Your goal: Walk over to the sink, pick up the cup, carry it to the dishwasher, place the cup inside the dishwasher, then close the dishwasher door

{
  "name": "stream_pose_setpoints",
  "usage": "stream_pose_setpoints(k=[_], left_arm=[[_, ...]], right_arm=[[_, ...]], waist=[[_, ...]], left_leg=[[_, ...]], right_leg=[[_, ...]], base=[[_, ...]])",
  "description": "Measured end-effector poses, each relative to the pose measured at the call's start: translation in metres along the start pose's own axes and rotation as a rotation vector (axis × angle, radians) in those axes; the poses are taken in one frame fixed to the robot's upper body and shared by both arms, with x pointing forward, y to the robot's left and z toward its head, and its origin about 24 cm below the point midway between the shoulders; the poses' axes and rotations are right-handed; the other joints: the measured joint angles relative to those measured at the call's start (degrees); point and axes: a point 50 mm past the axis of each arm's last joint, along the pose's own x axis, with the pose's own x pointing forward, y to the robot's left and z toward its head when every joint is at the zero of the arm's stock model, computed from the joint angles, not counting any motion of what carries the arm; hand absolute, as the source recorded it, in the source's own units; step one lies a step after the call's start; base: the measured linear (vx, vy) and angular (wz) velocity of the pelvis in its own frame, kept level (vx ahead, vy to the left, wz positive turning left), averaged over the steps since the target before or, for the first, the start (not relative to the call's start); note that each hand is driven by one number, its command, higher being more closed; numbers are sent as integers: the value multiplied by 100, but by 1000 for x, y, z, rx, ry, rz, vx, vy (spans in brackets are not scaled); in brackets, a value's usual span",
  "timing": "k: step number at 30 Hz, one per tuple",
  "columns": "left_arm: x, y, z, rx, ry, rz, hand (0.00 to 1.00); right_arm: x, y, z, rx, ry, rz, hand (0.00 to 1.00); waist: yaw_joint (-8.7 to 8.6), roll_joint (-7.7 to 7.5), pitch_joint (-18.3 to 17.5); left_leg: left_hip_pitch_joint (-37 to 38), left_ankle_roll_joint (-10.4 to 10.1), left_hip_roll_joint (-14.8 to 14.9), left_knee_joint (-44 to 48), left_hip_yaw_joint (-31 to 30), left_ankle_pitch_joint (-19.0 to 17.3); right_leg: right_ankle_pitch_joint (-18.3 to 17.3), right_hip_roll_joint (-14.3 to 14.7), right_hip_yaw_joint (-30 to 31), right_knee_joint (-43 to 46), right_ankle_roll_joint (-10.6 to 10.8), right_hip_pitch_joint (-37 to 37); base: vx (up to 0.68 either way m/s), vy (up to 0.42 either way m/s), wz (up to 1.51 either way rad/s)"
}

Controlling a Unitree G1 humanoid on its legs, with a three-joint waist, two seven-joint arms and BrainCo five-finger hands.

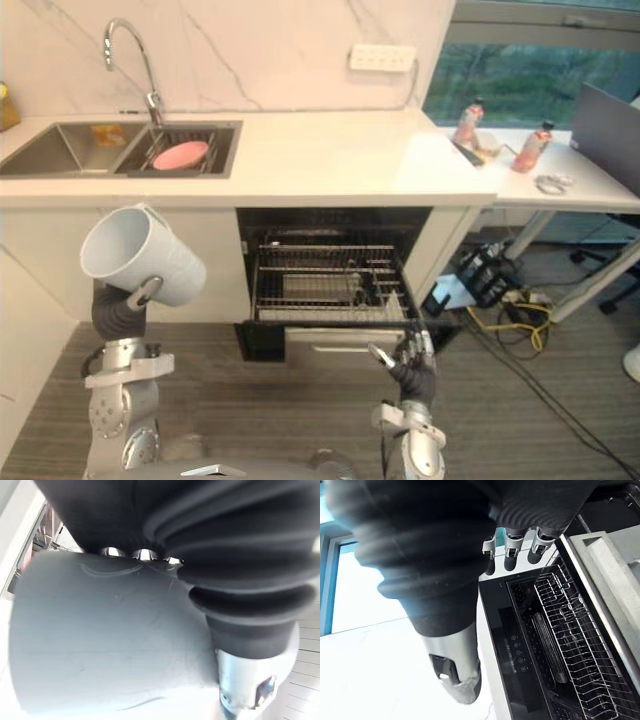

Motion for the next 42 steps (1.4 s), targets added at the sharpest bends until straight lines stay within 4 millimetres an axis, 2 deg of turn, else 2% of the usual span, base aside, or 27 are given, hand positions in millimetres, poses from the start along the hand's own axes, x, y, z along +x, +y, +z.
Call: stream_pose_setpoints(k=[1, 2, 3, 4, 5, 6, 7, 8, 9, 10, 12, 13, 18, 21, 23, 25, 26, 29, 32, 34, 36, 38, 39, 40, 41, 42], left_arm=[[0, 0, 0, 0, 0, -7, 100], [1, -2, 0, -3, -3, -31, 100], [2, -4, -1, -3, -4, -54, 100], [1, -2, -2, 5, 7, -60, 100], [1, 0, -4, 14, 23, -70, 100], [2, 1, -6, 21, 28, -72, 100], [2, 2, -6, 21, 30, -68, 100], [1, 3, -6, 26, 33, -71, 100], [0, 3, -6, 28, 37, -73, 100], [-1, 2, -8, 25, 47, -79, 100], [-3, 0, -7, 22, 46, -100, 100], [11, -7, -3, 25, -5, -198, 100], [11, -6, -3, 28, -6, -196, 100], [11, -5, -2, 29, -9, -178, 100], [12, -5, -1, 26, -14, -157, 100], [11, -2, 0, 15, -16, -120, 100], [11, -1, 0, 13, -16, -111, 100], [6, 6, 2, -9, -11, -53, 100], [4, 7, 1, -31, 0, -48, 100], [3, 5, 0, -40, 2, -51, 100], [2, -3, -3, -63, 19, -91, 100], [2, -15, -5, -99, 25, -154, 100], [3, -21, -6, -113, 22, -182, 100], [5, -25, -6, -120, 17, -213, 100], [8, -26, -9, -112, 31, -240, 100], [6, -25, -11, -108, 51, -242, 100]], right_arm=[[2, -1, 1, -3, -4, 0, 0], [6, -4, 3, -12, -13, -5, 0], [10, -8, 2, -15, -9, -26, 0], [11, -8, -3, -7, 12, -37, 0], [10, -9, -7, -8, 33, -42, 0], [9, -11, -9, -8, 43, -51, 0], [9, -11, -9, -6, 43, -53, 0], [10, -8, -10, 4, 39, -53, 0], [10, -7, -10, 10, 40, -55, 0], [11, -6, -10, 17, 38, -57, 0], [17, -2, -6, 29, 16, -38, 0], [15, -6, -5, 107, 4, -72, 0], [15, -5, -5, 108, 3, -70, 0], [15, 4, 9, 121, -60, -26, 0], [15, 12, 16, 122, -90, 30, 0], [13, 23, 25, 129, -125, 100, 0], [12, 26, 27, 131, -131, 117, 0], [9, 33, 37, 139, -166, 176, 0], [12, 31, 42, 135, -191, 183, 0], [15, 29, 45, 135, -209, 175, 0], [20, 28, 49, 129, -229, 166, 0], [25, 25, 55, 112, -244, 157, 0], [27, 22, 58, 113, -253, 155, 0], [28, 18, 60, 117, -257, 143, 0], [26, 13, 57, 142, -238, 103, 0], [23, 11, 52, 150, -216, 91, 0]], waist=[[-11, -8, -25], [-51, -24, -62], [-58, 7, -144], [-56, -135, -205], [-159, -234, -256], [-206, -266, -259], [-180, -294, -263], [-123, -437, -262], [-117, -502, -274], [-103, -531, -282], [-20, -480, -280], [-256, -534, -161], [-259, -538, -130], [-253, -471, -53], [-254, -405, 42], [-234, -262, 206], [-235, -251, 228], [-234, -346, 314], [-339, -515, 351], [-318, -583, 428], [-340, -545, 458], [-318, -443, 444], [-322, -375, 434], [-343, -342, 451], [-310, -402, 498], [-267, -407, 500]], left_leg=[[7, 8, -64, -482, 85, 14], [118, 24, -317, -1681, 91, 231], [298, -226, -613, -2673, -155, 825], [444, -163, -772, -2931, -200, 961], [642, -59, -947, -3390, -300, 1155], [783, -63, -992, -3647, -381, 1223], [826, -64, -1011, -3690, -385, 1224], [896, -62, -1112, -3679, -391, 1219], [896, -58, -1156, -3626, -423, 1188], [894, -103, -1154, -3522, -508, 1123], [945, -157, -1099, -3535, -522, 1019], [1162, -104, -1389, -3996, -188, 1050], [1159, -96, -1391, -3996, -187, 1042], [1088, -81, -1364, -3929, -163, 982], [936, -103, -1239, -3534, -169, 768], [696, -133, -945, -2843, -203, 428], [659, -130, -900, -2747, -210, 390], [663, -110, -883, -2740, -257, 409], [641, -65, -1149, -3006, -625, 712], [358, -18, -1174, -2640, -1046, 592], [156, -181, -957, -2233, -1402, 458], [84, -291, -807, -2211, -1491, 503], [85, -431, -797, -2196, -1474, 507], [80, -701, -904, -2168, -1431, 177], [49, -462, -1136, -1815, -1162, -61], [53, -360, -1185, -1681, -1013, -203]], right_leg=[[47, -12, 18, -105, 58, 60], [112, -49, 55, -207, 168, 129], [113, -83, 145, -225, 251, 132], [137, -156, 236, -259, 295, 134], [277, -263, 334, -225, 252, 98], [279, -252, 585, -340, 206, 83], [307, -252, 700, -496, 206, 92], [570, -328, 896, -765, 274, 85], [617, -370, 980, -792, 445, 79], [629, -361, 1115, -815, 518, 132], [640, -307, 1291, -876, 544, 123], [960, -491, 1817, -1398, 847, -51], [977, -485, 1827, -1428, 847, -53], [1062, -459, 1850, -1565, 851, -51], [1065, -395, 1848, -1546, 852, -45], [1000, -261, 1826, -1378, 834, -35], [970, -242, 1817, -1329, 826, -45], [850, -270, 1758, -1157, 813, -57], [783, -458, 1494, -1083, 822, -69], [780, -554, 1486, -991, 844, -55], [672, -711, 1534, -765, 1019, -144], [442, -952, 1796, -367, 1271, -452], [326, -1097, 1873, -197, 1421, -622], [248, -1291, 1907, -45, 1537, -748], [248, -1610, 1955, -64, 1457, -752], [400, -1737, 1914, -151, 1190, -747]], base=[[353, 156, -11], [344, 194, -7], [327, 195, -6], [299, 136, 13], [233, 110, 41], [208, 94, 45], [135, 77, 24], [97, 6, 3], [119, -46, 3], [89, -70, -18], [48, -53, -33], [1, -11, -12], [-3, -1, -1], [-17, 0, -7], [-1, 5, -7], [10, 25, -8], [0, 0, 0], [2, -7, 15], [-38, -12, 46], [-36, 46, 19], [-45, 116, -1], [-62, 390, -29], [-10, 587, -35], [35, 528, -37], [53, 520, -44], [66, 505, -98]])
